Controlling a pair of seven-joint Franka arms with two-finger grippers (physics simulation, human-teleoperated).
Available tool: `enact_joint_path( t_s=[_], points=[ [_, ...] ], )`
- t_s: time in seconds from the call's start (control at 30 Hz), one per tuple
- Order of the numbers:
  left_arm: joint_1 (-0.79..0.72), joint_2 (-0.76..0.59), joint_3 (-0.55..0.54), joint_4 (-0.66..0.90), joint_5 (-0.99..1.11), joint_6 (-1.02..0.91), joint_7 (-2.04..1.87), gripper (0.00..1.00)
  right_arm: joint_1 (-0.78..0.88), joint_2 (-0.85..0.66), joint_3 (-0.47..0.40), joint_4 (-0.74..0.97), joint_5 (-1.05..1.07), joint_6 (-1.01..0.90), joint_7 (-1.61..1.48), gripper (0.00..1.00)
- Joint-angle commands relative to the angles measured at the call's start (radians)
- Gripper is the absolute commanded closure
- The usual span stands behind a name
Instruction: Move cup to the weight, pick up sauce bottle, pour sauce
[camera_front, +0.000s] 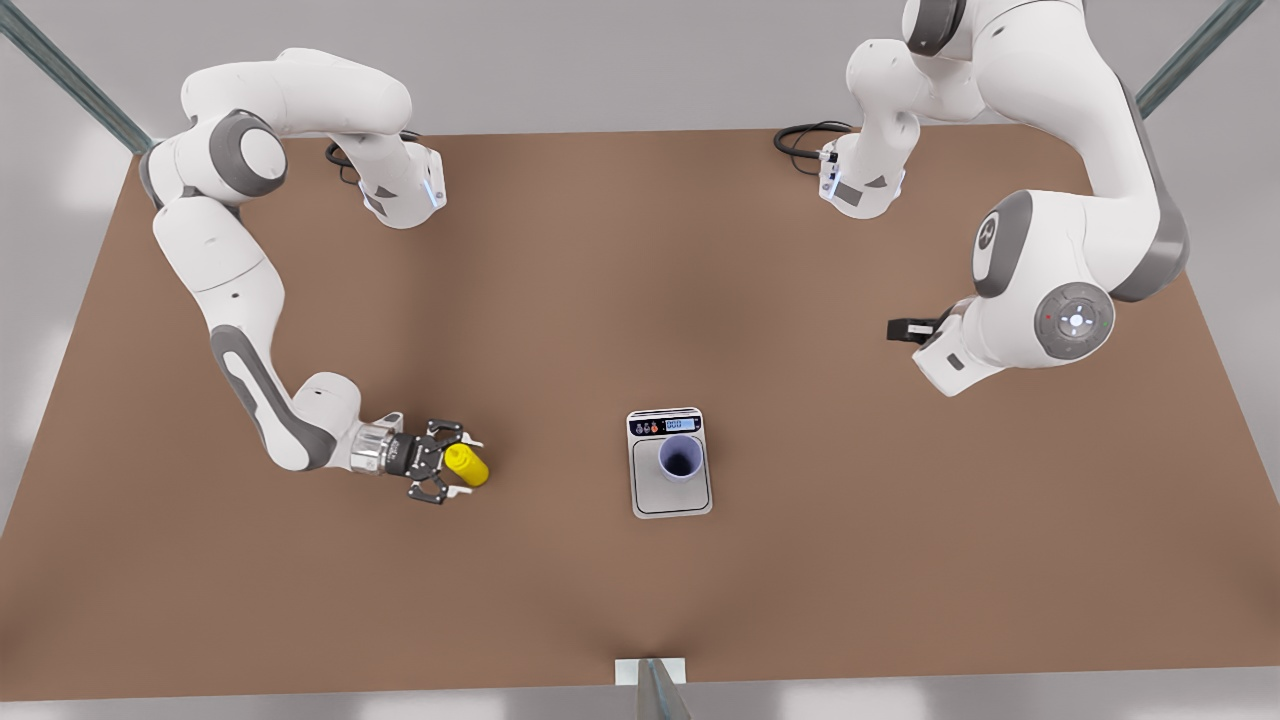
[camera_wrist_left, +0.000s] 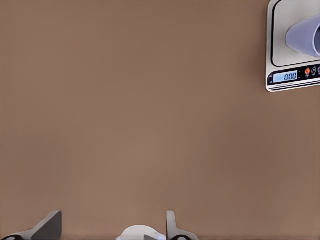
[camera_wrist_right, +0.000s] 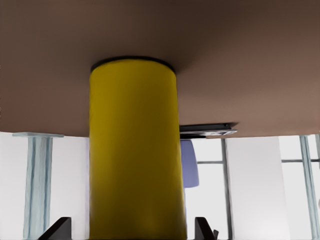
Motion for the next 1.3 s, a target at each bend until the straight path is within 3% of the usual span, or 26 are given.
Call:
enact_joint_path(
  t_s=[0.0, 0.5, 0.63, 0.8, 0.87, 0.9, 0.97, 1.03, 1.07, 1.1, 1.17, 1.27],
  points=[
    [0.0, 0.0, 0.0, 0.0, 0.0, 0.0, 0.0, 0.0, 0.0, 0.0, -0.001, 0.0, 0.0, 0.002, 0.0, 0.0],
    [0.0, 0.0, -0.009, 0.0, 0.0, 0.002, -0.005, 0.0, -0.032, -0.012, -0.01, -0.011, -0.044, 0.027, -0.058, 0.0],
    [0.0, 0.0, -0.009, 0.0, 0.0, 0.002, -0.005, 0.0, -0.058, -0.031, -0.016, -0.058, -0.095, -0.055, -0.083, 0.0],
    [0.0, 0.0, -0.011, 0.003, -0.001, 0.002, -0.005, 0.0, -0.069, -0.04, -0.07, -0.017, -0.178, -0.01, -0.084, 0.0],
    [0.0, 0.0, -0.011, 0.006, 0.0, 0.002, -0.008, 0.0, -0.046, -0.144, -0.139, -0.034, -0.281, -0.029, -0.083, 0.0],
    [0.0, -0.002, -0.011, 0.009, 0.003, 0.003, -0.011, 0.0, -0.042, -0.219, -0.159, -0.035, -0.421, -0.038, -0.081, 0.0],
    [0.0, -0.014, -0.009, 0.029, 0.005, 0.009, -0.018, 0.0, -0.008, -0.373, -0.293, 0.014, -0.753, -0.147, -0.293, 0.0],
    [0.0, -0.035, -0.004, 0.04, 0.0, 0.008, -0.018, 0.0, 0.124, -0.543, -0.381, 0.165, -1.141, -0.245, -0.58, 0.0],
    [0.0, -0.048, -0.004, 0.041, 0.003, 0.008, -0.017, 0.0, 0.254, -0.603, -0.477, 0.283, -1.274, -0.39, -0.609, 0.0],
    [0.0, -0.057, 0.002, 0.054, 0.008, 0.003, -0.017, 0.0, 0.306, -0.699, -0.513, 0.328, -1.289, -0.533, -0.606, 0.0],
    [0.006, -0.114, -0.004, 0.006, 0.06, 0.029, -0.015, 0.0, 0.396, -0.779, -0.538, 0.333, -1.328, -0.638, -0.595, 0.0],
    [0.006, -0.137, -0.006, -0.035, 0.055, 0.058, -0.014, 0.0, 0.413, -0.761, -0.528, 0.325, -1.33, -0.573, -0.595, 0.0]
  ],
)
